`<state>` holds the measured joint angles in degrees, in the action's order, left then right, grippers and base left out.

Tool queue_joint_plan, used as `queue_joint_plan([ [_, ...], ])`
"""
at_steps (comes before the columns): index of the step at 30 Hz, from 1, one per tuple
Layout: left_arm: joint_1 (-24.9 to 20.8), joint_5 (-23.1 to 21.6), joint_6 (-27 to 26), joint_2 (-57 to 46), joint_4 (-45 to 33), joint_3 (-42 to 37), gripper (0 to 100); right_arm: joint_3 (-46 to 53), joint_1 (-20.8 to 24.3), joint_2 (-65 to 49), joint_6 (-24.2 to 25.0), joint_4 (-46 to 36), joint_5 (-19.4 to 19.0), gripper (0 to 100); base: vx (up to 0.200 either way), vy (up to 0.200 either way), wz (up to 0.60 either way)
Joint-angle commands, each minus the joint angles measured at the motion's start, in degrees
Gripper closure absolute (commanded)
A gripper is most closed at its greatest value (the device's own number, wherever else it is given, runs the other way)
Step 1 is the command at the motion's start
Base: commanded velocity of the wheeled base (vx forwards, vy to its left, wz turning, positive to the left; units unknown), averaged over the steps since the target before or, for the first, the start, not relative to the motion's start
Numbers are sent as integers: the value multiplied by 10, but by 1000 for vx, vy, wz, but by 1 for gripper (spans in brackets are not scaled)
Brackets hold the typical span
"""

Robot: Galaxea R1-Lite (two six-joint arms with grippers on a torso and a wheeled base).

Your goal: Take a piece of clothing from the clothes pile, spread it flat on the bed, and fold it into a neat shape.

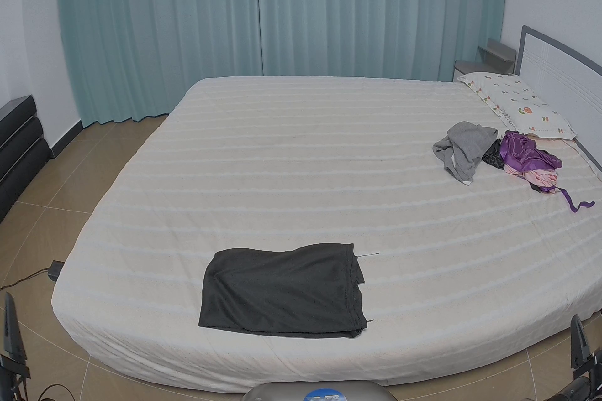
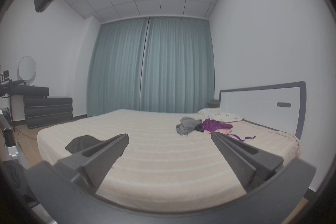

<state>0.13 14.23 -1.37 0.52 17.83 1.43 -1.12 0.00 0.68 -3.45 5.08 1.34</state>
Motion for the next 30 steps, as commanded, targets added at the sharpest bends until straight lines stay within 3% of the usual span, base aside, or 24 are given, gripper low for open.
queue_joint_plan([
  [1,0,-43,0,-2,-49,-14,0,10,-1,-7,-3,-6,4,0,0,0,0],
  [6,0,-87,5,-1,-144,-14,0,-2,-1,-6,26,-89,-13,0,0,0,0],
  [13,0,-123,17,-1,-141,-14,0,5,-1,-6,22,-65,-15,0,0,0,0],
  [14,0,-160,35,0,-144,-14,0,5,-1,-6,24,-65,-15,0,0,0,0],
  [16,0,-188,44,0,-141,-14,0,6,-1,-6,24,-63,-17,0,0,0,0],
  [23,0,-192,77,0,-142,-13,0,6,-1,-7,27,-63,-22,0,0,0,0],
  [30,0,-150,26,1,-175,-14,0,6,-1,-7,25,-64,-21,0,0,0,0],
])
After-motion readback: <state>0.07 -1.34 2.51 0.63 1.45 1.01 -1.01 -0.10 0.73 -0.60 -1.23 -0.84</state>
